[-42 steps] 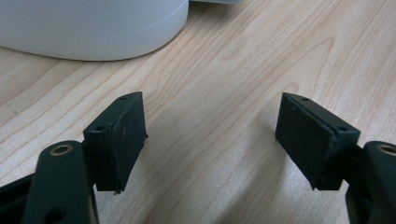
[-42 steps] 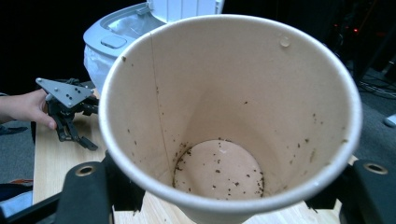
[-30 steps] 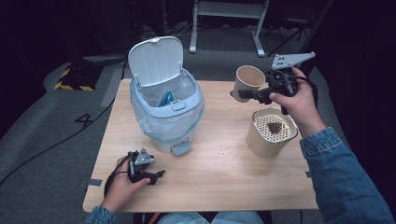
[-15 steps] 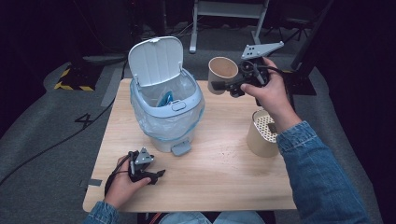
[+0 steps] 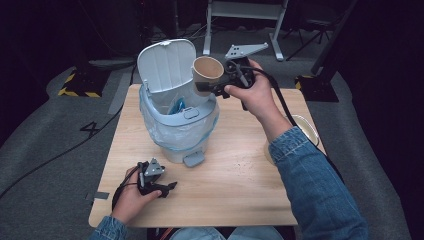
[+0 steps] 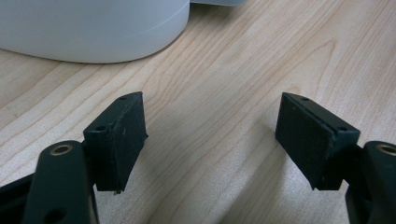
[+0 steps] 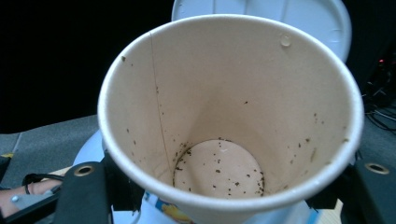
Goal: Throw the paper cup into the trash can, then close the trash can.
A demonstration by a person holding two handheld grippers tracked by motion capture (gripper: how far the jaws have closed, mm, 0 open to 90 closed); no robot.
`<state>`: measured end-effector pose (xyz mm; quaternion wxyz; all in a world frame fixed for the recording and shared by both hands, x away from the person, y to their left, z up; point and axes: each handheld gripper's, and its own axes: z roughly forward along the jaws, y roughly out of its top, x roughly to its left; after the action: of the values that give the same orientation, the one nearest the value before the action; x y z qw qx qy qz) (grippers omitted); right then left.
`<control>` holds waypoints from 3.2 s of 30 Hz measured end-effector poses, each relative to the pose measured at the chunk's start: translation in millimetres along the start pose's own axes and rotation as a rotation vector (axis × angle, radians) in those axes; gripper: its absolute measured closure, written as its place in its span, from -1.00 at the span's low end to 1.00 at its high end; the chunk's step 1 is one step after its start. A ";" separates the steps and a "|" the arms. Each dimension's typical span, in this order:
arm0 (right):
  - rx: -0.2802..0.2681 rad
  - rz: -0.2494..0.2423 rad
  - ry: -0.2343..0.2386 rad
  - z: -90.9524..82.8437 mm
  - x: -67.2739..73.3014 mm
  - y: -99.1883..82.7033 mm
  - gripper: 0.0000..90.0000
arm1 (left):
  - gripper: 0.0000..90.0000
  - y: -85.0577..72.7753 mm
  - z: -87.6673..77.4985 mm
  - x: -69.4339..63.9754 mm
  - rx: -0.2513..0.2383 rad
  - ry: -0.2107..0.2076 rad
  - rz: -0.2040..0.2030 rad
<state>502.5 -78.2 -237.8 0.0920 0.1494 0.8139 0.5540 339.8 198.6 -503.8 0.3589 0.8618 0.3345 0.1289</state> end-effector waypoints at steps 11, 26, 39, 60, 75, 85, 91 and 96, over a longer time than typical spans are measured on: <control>0.031 0.008 -0.021 33.7 5.1 -4.0 -0.38 | -0.45 0.2 0.1 0.0 0.001 -0.001 0.000; 0.086 0.023 -0.032 46.2 3.6 -11.7 -0.65 | -0.45 0.2 0.1 0.0 0.001 -0.001 0.000; 0.094 -0.024 -0.071 19.6 11.5 -5.0 -0.56 | -0.43 0.0 -0.1 0.0 -0.001 0.002 -0.003; 0.167 -0.067 -0.177 -92.4 30.3 -2.5 -0.33 | -0.24 -3.6 -12.6 4.5 -0.042 0.019 -0.043; 0.146 0.014 -0.223 -180.2 23.3 -50.5 -0.25 | -0.24 -1.8 -15.3 9.0 -0.055 0.005 -0.067; 0.132 0.047 -0.240 -214.9 29.5 -101.8 -0.11 | -0.24 4.0 -28.9 13.3 -0.104 -0.017 -0.076; 0.164 0.061 -0.233 -222.5 31.6 -140.8 0.01 | -0.19 8.7 -42.3 17.1 -0.150 -0.043 -0.090; 0.230 0.063 -0.216 -215.3 31.9 -177.9 -0.01 | -0.18 15.2 -61.8 21.3 -0.196 -0.039 -0.096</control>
<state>379.6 -316.2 -323.1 0.1437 0.2433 0.8521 0.4405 334.4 237.9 -449.6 0.4535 0.8079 0.3542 0.1268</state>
